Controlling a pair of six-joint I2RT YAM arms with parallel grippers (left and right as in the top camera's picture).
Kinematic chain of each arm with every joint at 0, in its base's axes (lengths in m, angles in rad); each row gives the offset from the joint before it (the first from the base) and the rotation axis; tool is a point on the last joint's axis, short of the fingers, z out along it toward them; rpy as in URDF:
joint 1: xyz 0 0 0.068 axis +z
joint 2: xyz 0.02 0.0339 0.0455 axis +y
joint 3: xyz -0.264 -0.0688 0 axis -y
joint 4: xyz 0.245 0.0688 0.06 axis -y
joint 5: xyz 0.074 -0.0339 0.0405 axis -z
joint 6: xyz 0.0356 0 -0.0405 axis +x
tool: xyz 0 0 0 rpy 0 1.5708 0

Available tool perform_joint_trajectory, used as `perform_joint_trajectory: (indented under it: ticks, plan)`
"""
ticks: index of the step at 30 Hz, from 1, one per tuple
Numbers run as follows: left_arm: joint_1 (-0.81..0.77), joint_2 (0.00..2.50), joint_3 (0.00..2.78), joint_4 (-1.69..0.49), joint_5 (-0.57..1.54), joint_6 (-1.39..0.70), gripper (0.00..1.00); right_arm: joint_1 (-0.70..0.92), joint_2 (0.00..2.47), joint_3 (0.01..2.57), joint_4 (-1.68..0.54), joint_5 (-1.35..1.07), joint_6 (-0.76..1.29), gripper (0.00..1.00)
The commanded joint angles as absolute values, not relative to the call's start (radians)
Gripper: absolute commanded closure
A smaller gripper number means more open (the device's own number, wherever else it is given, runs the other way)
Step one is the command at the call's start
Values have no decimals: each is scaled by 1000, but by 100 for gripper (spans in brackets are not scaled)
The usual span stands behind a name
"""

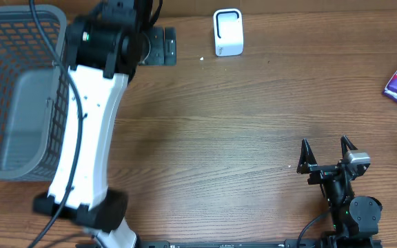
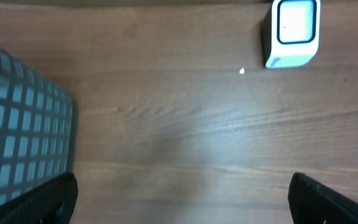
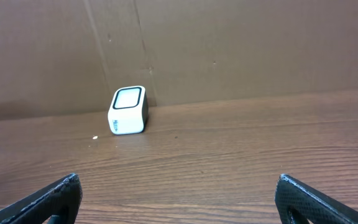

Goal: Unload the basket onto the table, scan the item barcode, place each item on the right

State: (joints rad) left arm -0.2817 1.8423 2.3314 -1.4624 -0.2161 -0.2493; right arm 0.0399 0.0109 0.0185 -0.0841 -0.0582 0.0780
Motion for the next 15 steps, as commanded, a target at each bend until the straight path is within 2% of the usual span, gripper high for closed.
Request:
perform_joint_trajectory:
  ticks: [1, 6, 15]
  plan:
    - [-289, 1635, 2017, -1325, -188, -158, 0, 38, 3, 8, -81, -45, 78, 0]
    - [-289, 1379, 1655, -1162, -106, -50, 0, 38, 3, 8, -81, -45, 78, 0]
    - [-286, 888, 1117, -999, -57, -44, 0, 38, 3, 8, -82, -45, 78, 0]
